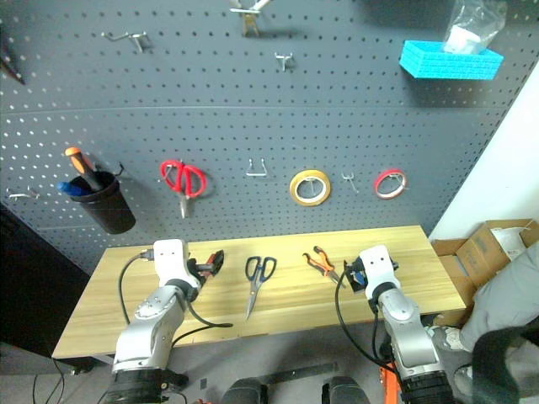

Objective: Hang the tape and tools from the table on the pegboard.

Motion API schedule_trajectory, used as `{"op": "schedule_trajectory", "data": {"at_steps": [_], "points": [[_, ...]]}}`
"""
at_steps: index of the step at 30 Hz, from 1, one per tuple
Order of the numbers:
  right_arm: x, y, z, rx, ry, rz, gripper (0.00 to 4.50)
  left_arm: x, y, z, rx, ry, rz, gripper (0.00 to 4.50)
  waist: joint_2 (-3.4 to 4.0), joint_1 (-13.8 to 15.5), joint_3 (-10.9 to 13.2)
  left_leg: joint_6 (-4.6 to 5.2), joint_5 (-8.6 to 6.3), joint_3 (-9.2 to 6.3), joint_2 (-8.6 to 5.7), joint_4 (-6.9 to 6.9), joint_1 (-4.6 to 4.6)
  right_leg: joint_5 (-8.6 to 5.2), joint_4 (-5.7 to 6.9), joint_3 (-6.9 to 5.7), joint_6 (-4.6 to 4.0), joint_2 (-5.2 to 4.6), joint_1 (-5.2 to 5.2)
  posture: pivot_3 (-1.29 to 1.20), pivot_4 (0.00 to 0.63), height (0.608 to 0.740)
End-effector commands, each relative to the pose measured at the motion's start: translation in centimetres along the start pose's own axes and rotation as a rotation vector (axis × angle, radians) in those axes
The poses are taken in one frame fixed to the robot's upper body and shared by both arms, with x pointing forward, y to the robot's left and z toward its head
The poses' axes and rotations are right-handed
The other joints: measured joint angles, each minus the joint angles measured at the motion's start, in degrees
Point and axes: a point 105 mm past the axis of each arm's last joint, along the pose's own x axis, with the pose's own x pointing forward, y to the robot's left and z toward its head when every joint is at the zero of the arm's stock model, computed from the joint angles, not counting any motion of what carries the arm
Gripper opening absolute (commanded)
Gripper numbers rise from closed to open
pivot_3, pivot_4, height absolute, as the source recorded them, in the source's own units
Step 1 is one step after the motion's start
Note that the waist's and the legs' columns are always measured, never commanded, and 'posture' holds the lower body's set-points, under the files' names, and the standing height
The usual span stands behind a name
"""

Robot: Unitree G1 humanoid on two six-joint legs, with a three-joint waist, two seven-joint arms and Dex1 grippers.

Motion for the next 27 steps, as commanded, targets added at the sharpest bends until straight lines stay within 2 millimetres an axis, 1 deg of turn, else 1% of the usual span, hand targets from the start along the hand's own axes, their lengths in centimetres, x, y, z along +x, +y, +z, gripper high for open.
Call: {"op": "schedule_trajectory", "data": {"at_steps": [1, 22, 27], "points": [[0.21, -0.54, 1.52, -0.007, -0.05, -0.017, 4.5, 0.22, -0.38, 1.72, 0.008, -0.059, -0.013, 4.46, 0.0, 0.0, 0.0, 0.0, 0.0, 0.0, 0.0, 0.0, 0.0, 0.0, 0.0, 0.0, 0.0, 0.0, 0.0, 0.1, 0.041, 0.74], [-0.01, -0.42, 1.48, -0.016, -0.053, -0.012, 4.5, 0.27, -0.35, 1.67, 0.007, -0.068, -0.02, 4.46, 0.0, 0.0, 0.0, 0.0, 0.0, 0.0, 0.0, 0.0, 0.0, 0.0, 0.01, 0.0, 0.0, 0.0, 0.0, 0.09, 0.024, 0.74], [0.01, -0.39, 1.54, -0.022, -0.054, -0.011, 4.5, 0.32, -0.52, 1.74, 0.007, -0.07, -0.024, 4.46, 0.0, 0.0, 0.0, 0.0, 0.0, 0.0, 0.0, 0.0, 0.0, 0.0, 0.01, 0.0, 0.0, 0.01, 0.01, 0.09, 0.031, 0.74]]}}
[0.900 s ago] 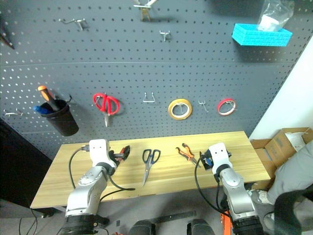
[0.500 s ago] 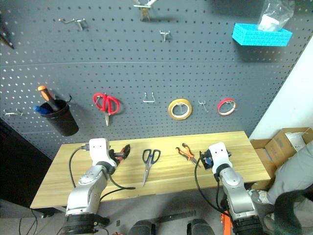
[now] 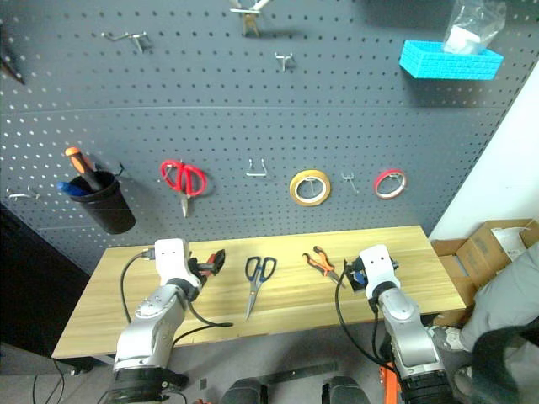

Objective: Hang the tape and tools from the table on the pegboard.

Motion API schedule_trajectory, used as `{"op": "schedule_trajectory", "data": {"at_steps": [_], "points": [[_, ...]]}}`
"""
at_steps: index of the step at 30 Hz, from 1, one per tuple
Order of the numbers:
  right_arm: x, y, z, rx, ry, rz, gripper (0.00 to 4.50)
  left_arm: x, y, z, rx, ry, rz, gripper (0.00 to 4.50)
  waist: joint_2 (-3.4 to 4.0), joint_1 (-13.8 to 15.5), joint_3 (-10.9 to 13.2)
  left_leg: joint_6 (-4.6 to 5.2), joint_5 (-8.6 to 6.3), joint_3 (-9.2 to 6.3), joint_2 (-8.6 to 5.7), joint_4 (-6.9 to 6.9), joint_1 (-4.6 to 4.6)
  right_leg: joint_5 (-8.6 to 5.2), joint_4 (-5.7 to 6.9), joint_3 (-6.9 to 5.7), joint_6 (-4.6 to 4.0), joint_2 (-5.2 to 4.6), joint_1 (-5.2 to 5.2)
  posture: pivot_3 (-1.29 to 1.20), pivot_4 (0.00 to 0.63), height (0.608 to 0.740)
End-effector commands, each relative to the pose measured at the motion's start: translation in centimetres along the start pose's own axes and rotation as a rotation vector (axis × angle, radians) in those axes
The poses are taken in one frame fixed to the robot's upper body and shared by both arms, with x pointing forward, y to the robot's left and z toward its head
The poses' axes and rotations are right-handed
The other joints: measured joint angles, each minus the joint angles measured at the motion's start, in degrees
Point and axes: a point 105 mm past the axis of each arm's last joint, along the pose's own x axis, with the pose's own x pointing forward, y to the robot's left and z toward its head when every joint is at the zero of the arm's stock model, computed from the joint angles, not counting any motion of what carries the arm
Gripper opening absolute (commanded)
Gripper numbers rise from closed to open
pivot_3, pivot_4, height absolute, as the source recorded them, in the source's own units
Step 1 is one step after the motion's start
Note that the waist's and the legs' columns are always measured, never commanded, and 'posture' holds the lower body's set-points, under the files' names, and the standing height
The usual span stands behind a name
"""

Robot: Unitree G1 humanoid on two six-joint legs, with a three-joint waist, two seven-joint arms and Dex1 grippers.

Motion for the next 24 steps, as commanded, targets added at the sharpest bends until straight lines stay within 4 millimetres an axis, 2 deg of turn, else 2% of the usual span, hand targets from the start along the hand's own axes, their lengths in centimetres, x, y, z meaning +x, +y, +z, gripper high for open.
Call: {"op": "schedule_trajectory", "data": {"at_steps": [1, 4, 6, 8, 10, 14, 17, 18, 20, 23, 24], "points": [[-0.1, -0.3, 1.5, -0.029, -0.053, -0.007, 4.5, 0.2, -0.4, 1.8, 0.011, -0.067, -0.011, 4.46, 0.0, 0.0, 0.0, 0.0, 0.0, 0.0, 0.0, 0.0, 0.0, 0.0, 0.0, 0.0, 0.0, 0.0, 0.0, 0.09, 0.036, 0.74], [-0.3, 0.0, 1.7, -0.041, -0.049, 0.016, 4.5, 0.3, -1.3, 2.8, 0.06, -0.097, -0.056, 4.46, 0.01, 0.0, 0.0, 0.0, 0.0, 0.0, 0.0, 0.0, 0.0, 0.0, 0.0, 0.0, 0.0, 0.0, 0.0, 0.09, 0.052, 0.74], [-0.4, 0.3, 2.3, -0.034, -0.05, 0.05, 4.5, 0.7, -3.3, 4.5, 0.149, -0.149, -0.156, 4.46, 0.01, 0.0, 0.2, 0.0, 0.0, -0.01, 0.0, 0.0, 0.0, 0.0, 0.0, 0.0, 0.0, 0.0, 0.0, 0.09, 0.065, 0.74], [-0.4, 0.6, 2.7, -0.049, -0.041, 0.094, 4.5, 1.2, -5.5, 6.0, 0.193, -0.187, -0.261, 4.46, 0.06, 0.2, 0.3, 0.0, 0.0, -0.04, 0.0, 0.02, -0.01, 0.0, 0.02, -0.02, 0.0, 0.01, -0.01, 0.09, 0.081, 0.74], [-0.4, 0.6, 2.7, -0.044, -0.013, 0.142, 4.5, 1.7, -8.6, 7.4, 0.158, -0.199, -0.407, 4.46, 0.15, 0.3, 0.5, 0.0, 0.0, -0.05, -0.03, 0.05, -0.02, 0.0, -0.01, -0.01, 0.0, 0.0, 0.02, 0.09, 0.094, 0.74], [0.1, -0.1, 2.3, -0.068, 0.041, 0.221, 4.5, 2.0, -13.7, 8.4, 0.081, -0.167, -0.607, 4.46, 0.3, 0.0, 1.5, 0.01, 0.01, 0.0, -0.06, 0.12, 0.02, 0.0, -0.1, 0.06, 0.0, -0.01, 0.13, 0.07, 0.15, 0.74], [0.6, -0.6, 1.6, -0.055, 0.097, 0.288, 4.5, 1.7, -17.0, 7.7, 0.043, -0.103, -0.739, 4.46, 0.35, -0.7, 3.0, 0.02, 0.01, 0.01, -0.05, 0.08, 0.08, -0.01, -0.04, 0.09, 0.0, 0.02, 0.17, 0.05, 0.18, 0.74], [0.8, -0.8, 1.1, -0.036, 0.133, 0.331, 4.5, 1.7, -18.2, 6.8, 0.013, -0.049, -0.774, 4.46, 0.29, -1.1, 3.6, 0.03, 0.01, -0.07, -0.03, 0.06, 0.04, -0.01, -0.03, 0.07, 0.0, 0.07, 0.15, 0.04, 0.218, 0.74], [1.3, -1.7, 0.1, -0.014, 0.2, 0.392, 4.5, 1.2, -20.1, 5.0, -0.055, 0.054, -0.839, 4.46, 0.29, -1.5, 5.3, 0.05, 0.0, -0.15, -0.01, 0.04, 0.02, -0.08, 0.03, 0.05, -0.02, 0.12, 0.15, 0.02, 0.253, 0.74], [1.8, -2.4, -0.3, -0.03, 0.239, 0.426, 4.5, 0.4, -21.0, 3.2, -0.06, 0.15, -0.882, 4.46, 0.37, -2.0, 7.4, 0.07, 0.01, -0.19, -0.02, 0.04, -0.12, -0.08, 0.07, 0.05, 0.02, 0.14, 0.04, 0.01, 0.285, 0.74], [2.2, -2.7, -0.5, -0.029, 0.249, 0.423, 4.5, 0.0, -21.2, 2.5, -0.048, 0.179, -0.892, 4.46, 0.34, -2.5, 8.1, 0.08, 0.01, -0.21, -0.02, 0.02, -0.21, 0.05, 0.07, 0.04, 0.31, 0.14, -0.04, 0.01, 0.299, 0.74]]}}
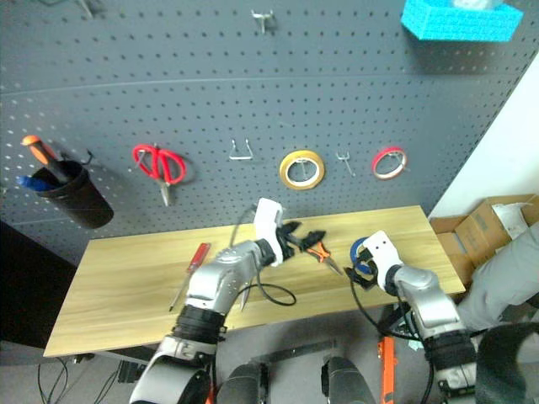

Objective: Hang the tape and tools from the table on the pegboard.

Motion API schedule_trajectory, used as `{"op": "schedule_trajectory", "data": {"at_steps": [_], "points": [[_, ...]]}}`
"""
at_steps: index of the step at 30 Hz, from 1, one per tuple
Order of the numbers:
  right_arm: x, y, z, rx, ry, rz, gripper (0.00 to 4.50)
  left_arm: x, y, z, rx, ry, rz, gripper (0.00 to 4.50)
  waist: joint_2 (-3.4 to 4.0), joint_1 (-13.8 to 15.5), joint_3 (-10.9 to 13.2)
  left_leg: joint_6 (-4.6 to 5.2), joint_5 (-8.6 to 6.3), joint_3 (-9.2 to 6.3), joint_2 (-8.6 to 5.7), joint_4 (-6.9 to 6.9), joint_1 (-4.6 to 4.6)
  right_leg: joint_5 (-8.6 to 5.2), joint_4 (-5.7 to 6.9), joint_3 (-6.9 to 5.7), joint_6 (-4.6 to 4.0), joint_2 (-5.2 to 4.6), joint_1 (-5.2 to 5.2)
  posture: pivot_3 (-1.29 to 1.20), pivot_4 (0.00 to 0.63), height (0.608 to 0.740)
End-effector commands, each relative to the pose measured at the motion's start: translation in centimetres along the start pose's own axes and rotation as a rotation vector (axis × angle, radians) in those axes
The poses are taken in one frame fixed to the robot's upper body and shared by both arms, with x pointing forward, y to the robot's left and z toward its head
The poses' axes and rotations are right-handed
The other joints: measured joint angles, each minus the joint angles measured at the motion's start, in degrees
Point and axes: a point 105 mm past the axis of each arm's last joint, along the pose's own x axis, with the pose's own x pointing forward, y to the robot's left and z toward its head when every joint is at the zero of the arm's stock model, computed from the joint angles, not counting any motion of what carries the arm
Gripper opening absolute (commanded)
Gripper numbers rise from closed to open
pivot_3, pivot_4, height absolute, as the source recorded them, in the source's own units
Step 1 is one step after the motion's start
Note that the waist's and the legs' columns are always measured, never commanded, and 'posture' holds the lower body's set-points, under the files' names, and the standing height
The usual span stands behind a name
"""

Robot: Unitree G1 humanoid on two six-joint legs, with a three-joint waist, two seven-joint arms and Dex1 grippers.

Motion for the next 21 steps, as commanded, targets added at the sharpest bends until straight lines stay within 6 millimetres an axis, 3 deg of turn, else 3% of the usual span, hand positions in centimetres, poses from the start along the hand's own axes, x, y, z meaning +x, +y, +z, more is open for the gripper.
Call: {"op": "schedule_trajectory", "data": {"at_steps": [1, 6, 12, 19, 21], "points": [[0.5, -0.7, 0.6, -0.006, -0.004, 0.024, 4.5, -0.2, -1.4, -1.2, 0.0, 0.061, -0.051, 4.46, -0.01, -1.0, 1.2, 0.13, -0.07, -0.02, 0.01, 0.0, -0.01, -0.05, 0.02, 0.0, 0.12, 0.01, 0.0, 0.0, 0.312, 0.74], [1.6, -1.7, 0.6, -0.019, 0.006, 0.021, 4.5, -0.6, -2.4, -3.2, -0.008, 0.141, -0.06, 4.46, 0.03, -1.1, 3.8, 0.32, -0.2, -0.08, 0.0, -0.05, -0.06, -0.28, 0.08, -0.01, 0.41, -0.01, -0.05, 0.01, 0.348, 0.74], [2.3, -2.5, 0.3, -0.041, 0.021, 0.012, 4.5, -1.0, -2.8, -3.6, -0.022, 0.161, -0.067, 4.46, 0.1, -0.8, 5.1, 0.3, -0.19, -0.08, -0.08, 0.09, -0.77, -0.26, 0.12, -0.03, 0.46, -0.12, -0.65, 0.02, 0.37, 0.74], [2.9, -3.1, -0.8, 0.0, 0.059, 0.018, 4.5, -1.2, -3.0, -3.6, -0.024, 0.162, -0.068, 4.46, -0.01, -0.8, 5.7, 0.3, -0.19, -0.11, -0.09, 0.09, -0.76, -0.25, 0.11, -0.06, 0.49, -0.15, -0.63, 0.04, 0.376, 0.74], [3.0, -3.0, -0.7, 0.039, 0.052, 0.026, 4.12, -1.3, -3.1, -3.4, -0.03, 0.157, -0.074, 4.5, -0.02, -0.8, 5.7, 0.3, -0.19, -0.14, -0.08, 0.09, -0.75, -0.25, 0.12, -0.09, 0.49, -0.14, -0.62, 0.04, 0.371, 0.74]]}}
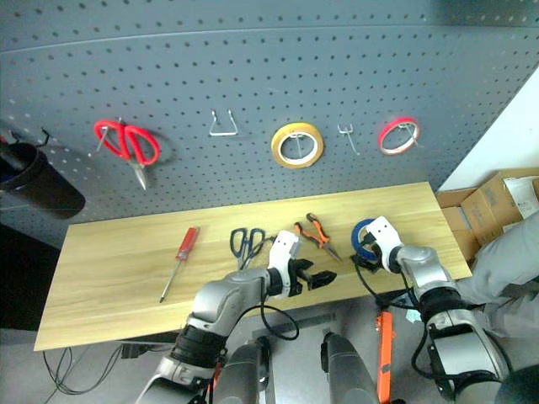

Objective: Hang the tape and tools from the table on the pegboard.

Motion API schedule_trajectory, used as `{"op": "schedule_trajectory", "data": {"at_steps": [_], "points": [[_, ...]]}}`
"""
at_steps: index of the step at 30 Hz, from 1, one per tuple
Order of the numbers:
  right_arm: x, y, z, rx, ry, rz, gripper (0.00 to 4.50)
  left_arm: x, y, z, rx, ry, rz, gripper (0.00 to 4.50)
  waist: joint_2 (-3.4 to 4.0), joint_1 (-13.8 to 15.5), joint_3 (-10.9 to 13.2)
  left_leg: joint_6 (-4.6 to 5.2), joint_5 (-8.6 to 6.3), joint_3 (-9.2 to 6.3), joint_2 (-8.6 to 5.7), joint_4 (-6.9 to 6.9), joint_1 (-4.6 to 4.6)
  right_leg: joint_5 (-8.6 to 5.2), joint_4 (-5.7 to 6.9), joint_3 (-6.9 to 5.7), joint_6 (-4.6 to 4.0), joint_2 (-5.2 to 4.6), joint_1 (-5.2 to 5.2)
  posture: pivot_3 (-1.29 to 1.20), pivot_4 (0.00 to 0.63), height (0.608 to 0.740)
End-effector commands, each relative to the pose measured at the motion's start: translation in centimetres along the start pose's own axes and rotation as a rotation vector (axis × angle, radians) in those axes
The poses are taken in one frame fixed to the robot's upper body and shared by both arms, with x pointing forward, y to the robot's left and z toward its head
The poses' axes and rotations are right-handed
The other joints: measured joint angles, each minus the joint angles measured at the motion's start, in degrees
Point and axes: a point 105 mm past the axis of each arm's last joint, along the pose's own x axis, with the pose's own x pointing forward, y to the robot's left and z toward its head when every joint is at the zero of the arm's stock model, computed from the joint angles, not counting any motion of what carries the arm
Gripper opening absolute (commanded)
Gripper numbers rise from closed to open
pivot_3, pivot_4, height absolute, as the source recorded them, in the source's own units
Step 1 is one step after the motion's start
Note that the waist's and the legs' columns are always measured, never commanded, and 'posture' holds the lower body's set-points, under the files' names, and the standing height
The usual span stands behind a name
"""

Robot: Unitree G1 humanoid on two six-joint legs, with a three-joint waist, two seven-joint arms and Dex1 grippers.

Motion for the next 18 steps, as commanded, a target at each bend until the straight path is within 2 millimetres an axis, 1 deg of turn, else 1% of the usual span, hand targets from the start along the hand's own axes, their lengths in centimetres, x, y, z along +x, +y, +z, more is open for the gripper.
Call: {"op": "schedule_trajectory", "data": {"at_steps": [1, 2, 6, 9, 11, 16, 18], "points": [[0.1, 0.4, -1.6, 0.084, 0.033, 0.025, 3.91, -0.2, -1.1, 1.0, 0.014, -0.04, -0.039, 4.5, 0.0, 0.0, 0.0, 0.0, 0.0, 0.0, 0.0, 0.0, 0.0, 0.0, 0.01, 0.0, 0.0, 0.0, 0.0, 0.04, 0.368, 0.74], [0.1, 0.3, -1.6, 0.091, 0.03, 0.024, 3.62, -0.2, -1.1, 1.0, 0.013, -0.041, -0.039, 4.5, 0.0, 0.0, 0.0, 0.0, 0.0, 0.0, 0.0, 0.0, 0.0, 0.0, 0.0, 0.0, 0.0, 0.0, 0.0, 0.04, 0.367, 0.74], [0.0, -0.2, -1.4, 0.137, 0.024, 0.007, 2.2, -0.1, -1.1, 1.3, 0.013, -0.047, -0.036, 4.5, 0.0, 0.0, 0.0, -0.01, 0.0, 0.0, 0.0, -0.01, 0.0, 0.0, -0.01, 0.01, 0.0, 0.0, 0.0, 0.03, 0.358, 0.74], [0.0, -0.3, -1.1, 0.14, 0.017, 0.007, 1.15, 0.1, -1.0, 1.7, 0.014, -0.063, -0.034, 4.5, 0.0, 0.0, 0.0, -0.01, 0.0, 0.0, 0.0, -0.02, -0.01, 0.0, -0.03, -0.01, 0.0, 0.0, -0.01, 0.03, 0.354, 0.74], [-0.1, -0.3, -1.0, 0.133, 0.015, 0.009, 0.6, 0.2, -1.1, 2.0, 0.012, -0.069, -0.037, 4.5, 0.0, 0.0, 0.0, -0.01, 0.0, -0.01, 0.0, -0.03, -0.02, 0.0, -0.04, -0.01, 0.0, 0.0, -0.01, 0.03, 0.354, 0.74], [-0.3, 0.0, -1.2, 0.097, 0.003, 0.004, 0.55, 0.5, -1.3, 2.1, 0.016, -0.071, -0.043, 4.5, 0.01, 0.0, 0.0, -0.02, -0.01, 0.0, 0.0, -0.06, -0.03, 0.0, -0.1, -0.01, 0.01, 0.0, -0.01, 0.02, 0.336, 0.74], [-0.5, -0.2, -1.0, 0.042, -0.009, -0.036, 0.55, 0.4, -1.4, 2.2, 0.021, -0.082, -0.044, 4.5, 0.01, 0.0, 0.0, -0.02, -0.01, -0.02, 0.0, -0.08, -0.04, -0.02, -0.1, -0.04, 0.03, 0.0, -0.02, 0.02, 0.333, 0.74]]}}
